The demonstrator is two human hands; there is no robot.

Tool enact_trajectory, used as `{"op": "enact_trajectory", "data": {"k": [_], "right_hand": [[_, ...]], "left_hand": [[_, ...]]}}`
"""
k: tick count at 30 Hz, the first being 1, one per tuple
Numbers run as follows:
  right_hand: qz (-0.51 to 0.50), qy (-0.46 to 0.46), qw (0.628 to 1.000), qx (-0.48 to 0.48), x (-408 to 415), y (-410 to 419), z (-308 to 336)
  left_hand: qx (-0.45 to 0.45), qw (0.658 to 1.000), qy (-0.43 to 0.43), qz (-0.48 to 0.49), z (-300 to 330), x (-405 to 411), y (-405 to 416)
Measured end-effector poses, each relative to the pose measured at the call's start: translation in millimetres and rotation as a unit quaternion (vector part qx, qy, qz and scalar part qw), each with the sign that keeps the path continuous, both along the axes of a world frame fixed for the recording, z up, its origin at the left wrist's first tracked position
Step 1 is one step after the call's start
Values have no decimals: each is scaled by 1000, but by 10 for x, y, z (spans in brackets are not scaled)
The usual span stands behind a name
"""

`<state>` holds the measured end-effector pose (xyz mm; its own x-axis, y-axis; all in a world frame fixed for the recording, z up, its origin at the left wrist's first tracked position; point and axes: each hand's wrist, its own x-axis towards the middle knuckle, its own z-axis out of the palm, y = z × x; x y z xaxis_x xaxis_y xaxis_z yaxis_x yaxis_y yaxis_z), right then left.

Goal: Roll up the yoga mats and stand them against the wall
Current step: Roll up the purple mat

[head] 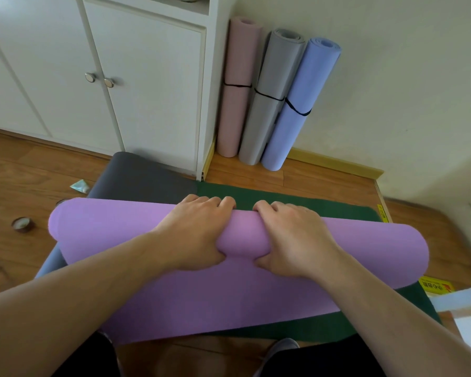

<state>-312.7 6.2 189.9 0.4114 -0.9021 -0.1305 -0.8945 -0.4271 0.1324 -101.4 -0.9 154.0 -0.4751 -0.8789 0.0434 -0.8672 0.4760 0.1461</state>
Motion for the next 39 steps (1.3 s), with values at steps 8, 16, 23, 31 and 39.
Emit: {"op": "enact_trajectory", "data": {"k": [8,16,23,31,39], "right_hand": [[-31,-30,998,33,-38,-13,49],[-5,9,1000,29,-56,-34,-2],[-30,-25,999,36,-63,-43,45],[-18,-15,1000,-2,-72,-48,90],[-52,-37,997,51,-85,-33,58]], "left_hand": [[-54,997,-57,15,-11,-113,47],[15,1000,16,8,47,-48,21],[-20,997,-72,12,24,-90,44],[-82,997,-5,-2,123,-50,-13],[-65,994,-91,-4,25,-126,69]]}}
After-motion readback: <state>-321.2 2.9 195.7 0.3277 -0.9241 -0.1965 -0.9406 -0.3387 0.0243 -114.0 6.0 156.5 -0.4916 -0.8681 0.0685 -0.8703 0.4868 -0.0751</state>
